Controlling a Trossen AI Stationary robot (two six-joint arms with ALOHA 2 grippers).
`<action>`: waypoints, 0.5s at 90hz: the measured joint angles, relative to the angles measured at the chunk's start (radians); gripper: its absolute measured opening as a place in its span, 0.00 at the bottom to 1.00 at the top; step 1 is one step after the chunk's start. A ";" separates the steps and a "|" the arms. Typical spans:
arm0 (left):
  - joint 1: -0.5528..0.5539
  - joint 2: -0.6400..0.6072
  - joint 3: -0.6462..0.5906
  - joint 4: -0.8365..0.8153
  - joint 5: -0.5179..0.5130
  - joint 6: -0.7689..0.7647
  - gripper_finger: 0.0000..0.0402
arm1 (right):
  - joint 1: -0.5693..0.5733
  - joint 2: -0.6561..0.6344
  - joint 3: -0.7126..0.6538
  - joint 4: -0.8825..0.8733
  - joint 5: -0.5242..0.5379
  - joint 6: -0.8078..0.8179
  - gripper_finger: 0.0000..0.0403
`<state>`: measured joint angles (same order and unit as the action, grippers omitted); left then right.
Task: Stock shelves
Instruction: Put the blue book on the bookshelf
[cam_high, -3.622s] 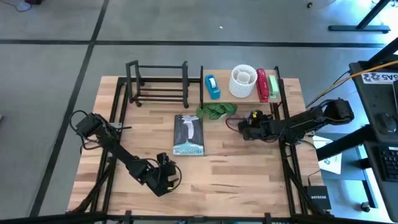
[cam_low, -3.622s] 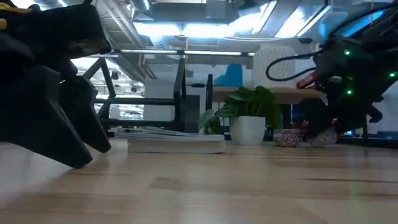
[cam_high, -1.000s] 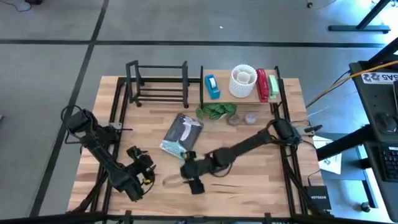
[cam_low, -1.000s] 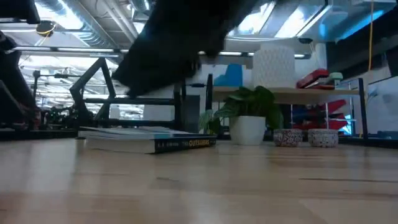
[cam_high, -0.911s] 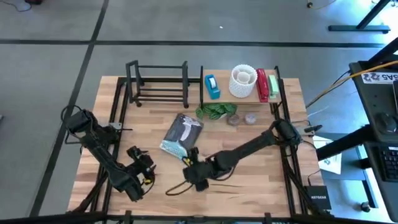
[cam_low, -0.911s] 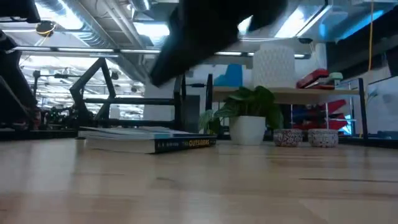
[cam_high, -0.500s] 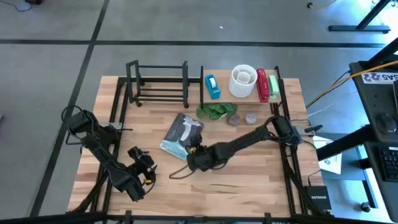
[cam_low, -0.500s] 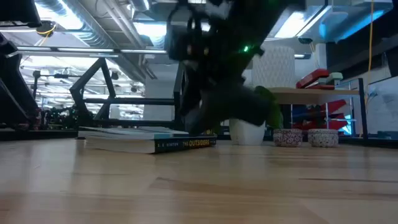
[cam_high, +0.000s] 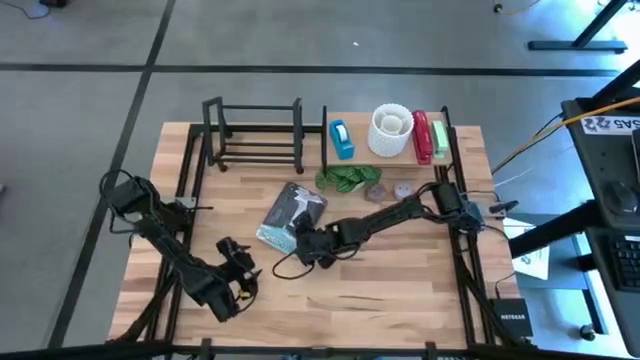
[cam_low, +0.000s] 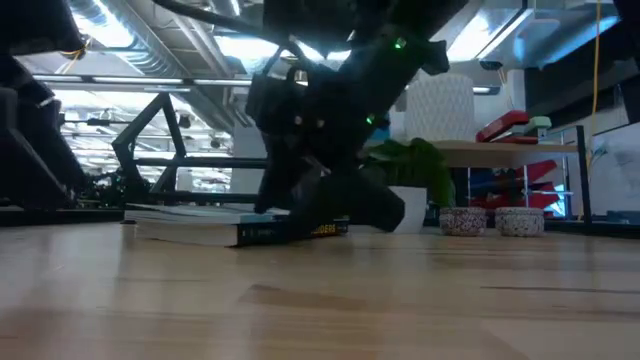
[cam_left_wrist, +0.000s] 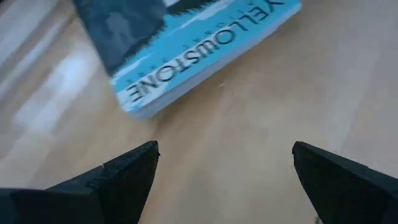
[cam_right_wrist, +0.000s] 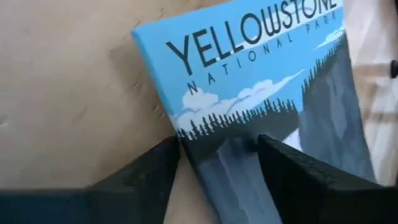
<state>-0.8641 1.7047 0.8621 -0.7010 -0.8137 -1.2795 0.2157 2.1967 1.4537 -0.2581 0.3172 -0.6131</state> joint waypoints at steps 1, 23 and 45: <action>0.000 0.000 -0.001 0.005 0.000 0.005 0.87 | 0.000 0.000 0.000 0.000 0.000 0.003 0.43; 0.000 0.001 -0.004 0.031 0.023 0.032 0.87 | 0.010 0.000 0.002 0.017 0.054 0.117 0.08; -0.013 0.001 0.058 -0.165 0.116 -0.030 0.87 | 0.060 -0.055 0.013 -0.002 0.174 0.259 0.01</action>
<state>-0.8768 1.7054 0.9197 -0.8657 -0.6978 -1.3094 0.2754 2.1418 1.4663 -0.2604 0.4912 -0.3540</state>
